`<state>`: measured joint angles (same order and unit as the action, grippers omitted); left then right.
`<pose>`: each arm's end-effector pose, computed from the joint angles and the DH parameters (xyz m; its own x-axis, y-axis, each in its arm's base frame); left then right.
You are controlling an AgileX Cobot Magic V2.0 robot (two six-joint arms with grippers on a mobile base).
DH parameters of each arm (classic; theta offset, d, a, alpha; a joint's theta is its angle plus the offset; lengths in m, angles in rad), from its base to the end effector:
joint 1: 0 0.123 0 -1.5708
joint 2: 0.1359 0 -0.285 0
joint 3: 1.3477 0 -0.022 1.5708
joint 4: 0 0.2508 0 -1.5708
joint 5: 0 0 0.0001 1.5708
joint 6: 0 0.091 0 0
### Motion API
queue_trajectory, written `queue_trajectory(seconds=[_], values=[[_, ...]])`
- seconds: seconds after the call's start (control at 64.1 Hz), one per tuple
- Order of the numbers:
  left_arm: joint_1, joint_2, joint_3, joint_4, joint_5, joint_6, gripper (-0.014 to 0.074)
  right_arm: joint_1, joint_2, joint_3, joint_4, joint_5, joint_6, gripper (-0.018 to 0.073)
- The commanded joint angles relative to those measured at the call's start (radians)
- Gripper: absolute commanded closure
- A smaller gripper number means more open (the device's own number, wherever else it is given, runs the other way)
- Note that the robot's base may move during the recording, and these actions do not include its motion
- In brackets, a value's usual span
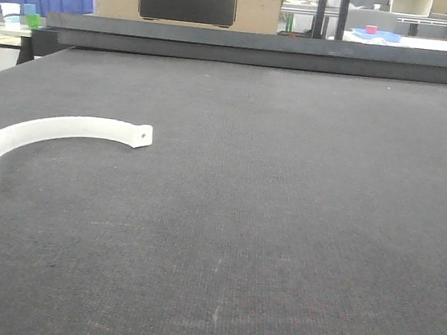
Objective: Grab PVC pipe and place in blue bin
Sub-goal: 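Lower both grippers toward the two ends of the white arc clamp, then close both grippers on the white arc clamp's ends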
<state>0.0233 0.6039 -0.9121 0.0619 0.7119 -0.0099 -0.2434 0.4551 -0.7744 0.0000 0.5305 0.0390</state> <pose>0.0988 0.0060 0.4037 -0.3123 0.0297 -0.9495 -0.0502 0.9976 0.0477 0.0731 -0.0181 0.3898 -0.1106 0.0676 -0.9916 0.2455 0.9686 0.0387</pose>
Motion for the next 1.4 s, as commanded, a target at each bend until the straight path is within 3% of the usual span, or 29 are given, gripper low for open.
queue_trajectory(seconds=[0.0,0.218,0.359,0.484,0.702,1.092,1.171,1.295,1.389], values=[[0.003,0.129,-0.112,0.001,0.154,-0.001,0.0707,-0.003,0.121,-0.089,-0.039,0.13,-0.002,0.0727],[0.003,0.392,-0.205,-0.02,0.174,-0.001,0.0707,-0.003,0.403,-0.195,-0.083,0.335,-0.002,0.0727],[0.003,0.513,-0.205,-0.044,0.172,-0.001,0.0707,-0.003,0.56,-0.194,-0.088,0.383,-0.004,0.0727],[0.003,0.609,-0.205,-0.07,0.191,-0.001,0.0707,-0.003,0.675,-0.194,-0.026,0.375,-0.004,0.0727],[0.003,0.7,-0.205,-0.13,0.202,-0.001,0.0707,-0.003,0.812,-0.194,0.006,0.303,-0.004,0.0727],[0.003,0.718,-0.205,-0.132,0.204,-0.001,0.0707,-0.003,1.164,-0.409,0.006,0.494,0.018,0.0724],[0.003,0.718,-0.205,-0.134,0.204,-0.001,0.0707,-0.003,1.223,-0.458,0.006,0.525,0.02,0.0666],[0.003,0.718,-0.205,-0.143,0.206,-0.001,0.0707,-0.005,1.297,-0.504,0.006,0.543,0.02,0.0393],[0.003,0.718,-0.205,-0.145,0.209,-0.001,0.0707,-0.005,1.335,-0.505,0.006,0.538,0.02,0.0305]])
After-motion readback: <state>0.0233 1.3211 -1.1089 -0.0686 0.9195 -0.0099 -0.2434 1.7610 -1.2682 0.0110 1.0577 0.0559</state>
